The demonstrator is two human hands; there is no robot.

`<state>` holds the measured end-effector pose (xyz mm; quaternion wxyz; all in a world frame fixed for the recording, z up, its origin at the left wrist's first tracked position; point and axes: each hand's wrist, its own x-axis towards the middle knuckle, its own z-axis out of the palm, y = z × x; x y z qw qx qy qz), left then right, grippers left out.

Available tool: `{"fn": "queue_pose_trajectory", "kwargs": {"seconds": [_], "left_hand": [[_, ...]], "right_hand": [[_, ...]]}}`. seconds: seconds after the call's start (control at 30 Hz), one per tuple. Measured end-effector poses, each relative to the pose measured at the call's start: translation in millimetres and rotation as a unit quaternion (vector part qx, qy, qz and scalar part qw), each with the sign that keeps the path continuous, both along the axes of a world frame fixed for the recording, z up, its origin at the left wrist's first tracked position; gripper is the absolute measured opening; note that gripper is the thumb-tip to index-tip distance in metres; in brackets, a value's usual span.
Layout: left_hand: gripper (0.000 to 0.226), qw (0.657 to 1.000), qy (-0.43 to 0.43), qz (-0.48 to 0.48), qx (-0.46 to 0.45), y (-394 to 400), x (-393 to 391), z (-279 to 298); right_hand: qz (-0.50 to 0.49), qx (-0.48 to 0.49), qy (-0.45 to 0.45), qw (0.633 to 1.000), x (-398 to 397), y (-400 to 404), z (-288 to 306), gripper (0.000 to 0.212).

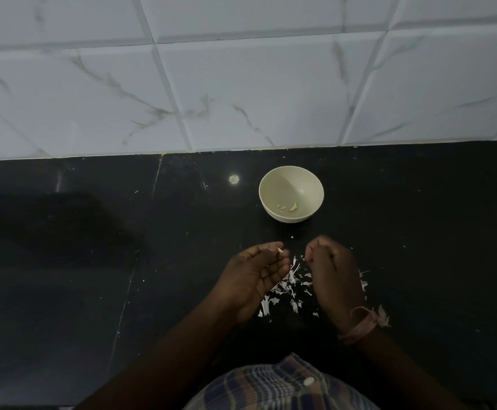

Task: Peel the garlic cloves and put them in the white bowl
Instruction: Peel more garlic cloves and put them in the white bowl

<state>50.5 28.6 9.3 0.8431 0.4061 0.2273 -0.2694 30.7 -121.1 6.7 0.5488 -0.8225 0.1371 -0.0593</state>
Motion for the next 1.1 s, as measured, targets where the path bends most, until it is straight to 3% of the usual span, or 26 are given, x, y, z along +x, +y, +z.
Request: {"fn": "queue_pose_trajectory", "kwargs": {"seconds": [0.07,0.2,0.27,0.5,0.83,1.1], "left_hand": [[0.017,1.0,-0.009,-0.004,0.008,0,-1,-2],[0.021,0.999,-0.031,-0.01,0.019,-1,-3,-4],[0.022,0.999,-0.041,-0.012,0.016,-1,-3,-5],[0.017,0.994,-0.089,0.003,0.067,-3,-3,-10],[0.02,0.965,-0.188,-0.017,0.185,2,-5,-5],[0.009,0.956,-0.199,-0.031,0.212,1,-8,-3]], "right_hand": [[0.004,-0.04,0.024,0.999,0,3,-1,0.045],[0.013,-0.08,0.026,0.996,-2,4,-6,0.017],[0.033,-0.091,0.023,0.995,-3,4,-5,0.03],[-0.001,-0.028,-0.029,0.999,-2,11,6,0.013],[0.001,0.08,0.051,0.995,2,10,4,0.009],[0.019,0.079,0.047,0.996,2,9,10,0.009]]}}
